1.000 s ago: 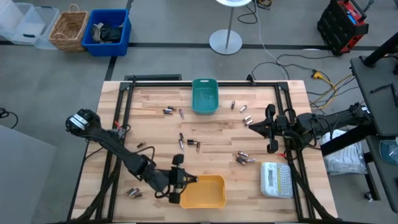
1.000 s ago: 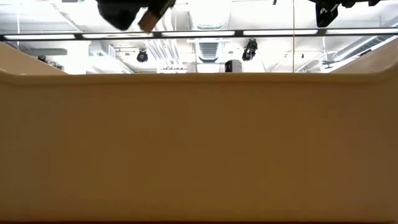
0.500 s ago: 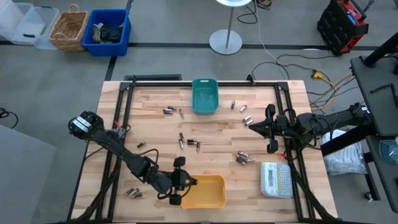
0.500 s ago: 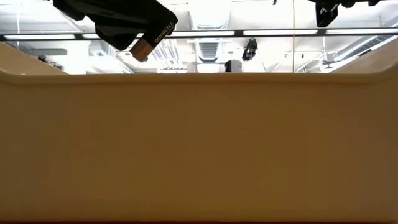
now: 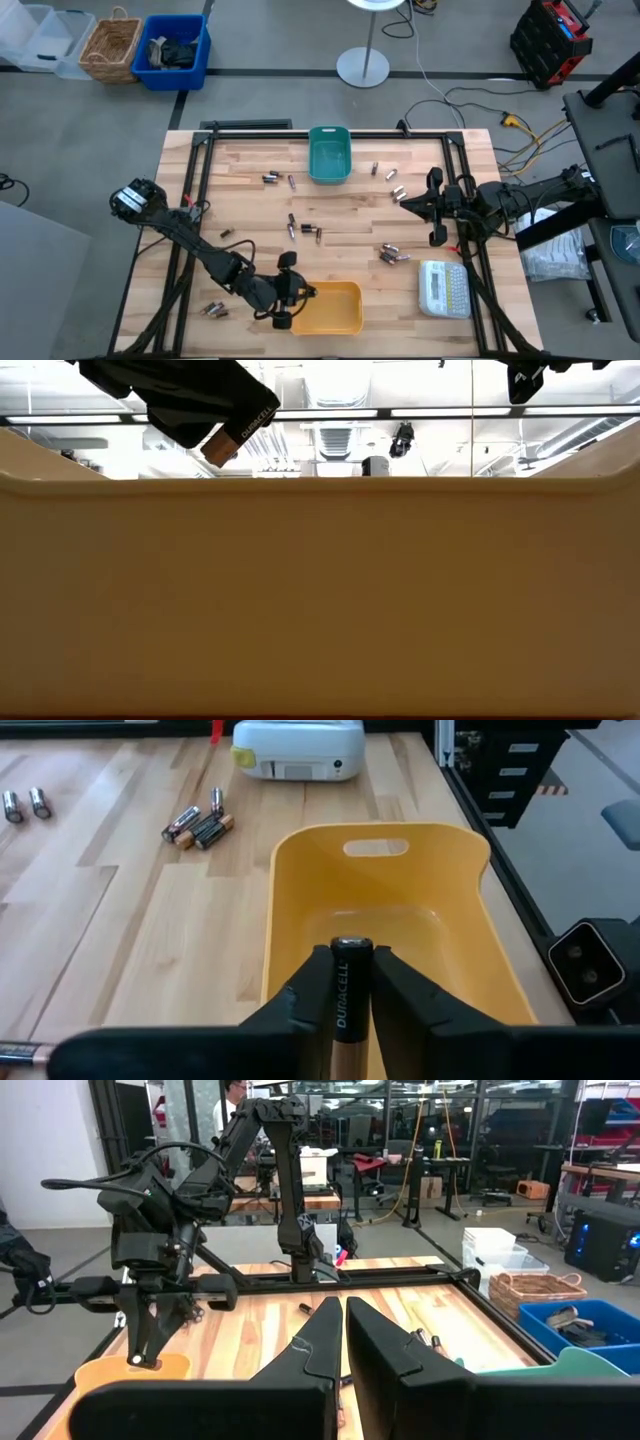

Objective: Sort batteries
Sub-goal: Put the black battery into the yellow bin, then put the silver battery into the light green bin

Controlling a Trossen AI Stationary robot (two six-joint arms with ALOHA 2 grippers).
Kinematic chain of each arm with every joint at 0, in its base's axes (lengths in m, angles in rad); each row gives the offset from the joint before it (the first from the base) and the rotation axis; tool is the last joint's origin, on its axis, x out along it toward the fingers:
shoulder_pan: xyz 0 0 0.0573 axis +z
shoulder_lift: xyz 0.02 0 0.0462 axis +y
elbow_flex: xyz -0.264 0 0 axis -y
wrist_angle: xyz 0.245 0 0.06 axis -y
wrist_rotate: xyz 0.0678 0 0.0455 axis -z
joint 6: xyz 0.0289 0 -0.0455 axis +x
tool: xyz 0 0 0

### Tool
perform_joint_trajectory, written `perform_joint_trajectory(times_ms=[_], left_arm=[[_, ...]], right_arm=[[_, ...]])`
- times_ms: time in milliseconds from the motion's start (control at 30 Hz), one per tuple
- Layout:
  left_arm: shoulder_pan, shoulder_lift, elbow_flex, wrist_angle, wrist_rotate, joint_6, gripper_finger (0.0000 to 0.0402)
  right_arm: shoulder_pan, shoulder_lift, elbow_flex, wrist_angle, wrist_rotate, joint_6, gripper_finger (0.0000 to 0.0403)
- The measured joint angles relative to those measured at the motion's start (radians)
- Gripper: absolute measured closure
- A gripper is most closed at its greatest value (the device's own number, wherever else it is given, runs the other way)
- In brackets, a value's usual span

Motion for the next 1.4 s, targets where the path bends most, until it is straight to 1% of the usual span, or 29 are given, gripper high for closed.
perform_joint_trajectory(times_ms=[200, 333, 500, 667, 733, 867, 967, 1033, 1133, 1267, 1400], left_arm=[[0.000, 0.000, 0.000, -0.013, -0.006, -0.019, 0.0321], [0.001, 0.000, 0.000, -0.014, -0.007, -0.010, 0.0302], [0.001, -0.021, 0.000, -0.053, -0.007, 0.009, 0.0291], [0.001, -0.095, 0.000, -0.135, -0.022, 0.046, 0.0290], [0.001, -0.139, 0.001, -0.188, -0.054, 0.073, 0.0290], [0.001, -0.234, 0.001, -0.371, -0.128, 0.095, 0.0290], [0.001, -0.301, 0.001, -0.510, -0.196, 0.096, 0.0290], [0.001, -0.341, -0.006, -0.561, -0.251, 0.096, 0.0290], [0.002, -0.401, -0.037, -0.588, -0.316, 0.110, 0.0290], [0.001, -0.478, -0.107, -0.581, -0.374, 0.133, 0.0290], [0.002, -0.546, -0.198, -0.530, -0.458, 0.136, 0.0290]], right_arm=[[0.000, 0.000, 0.000, 0.000, 0.000, 0.000, 0.0390], [0.000, 0.000, 0.000, 0.000, 0.000, 0.008, 0.0390], [-0.001, 0.000, 0.000, 0.004, 0.000, 0.023, 0.0390], [-0.012, 0.026, 0.034, -0.022, 0.001, 0.106, 0.0390], [-0.014, 0.064, 0.067, -0.066, 0.001, 0.133, 0.0390], [-0.028, 0.186, 0.138, -0.110, 0.001, 0.189, 0.0390], [-0.040, 0.277, 0.193, -0.129, 0.001, 0.212, 0.0390], [-0.048, 0.341, 0.236, -0.180, -0.001, 0.241, 0.0390], [-0.064, 0.416, 0.322, -0.278, 0.000, 0.314, 0.0390], [-0.080, 0.515, 0.430, -0.490, -0.002, 0.399, 0.0390], [-0.081, 0.592, 0.546, -0.660, -0.009, 0.415, 0.0390]])
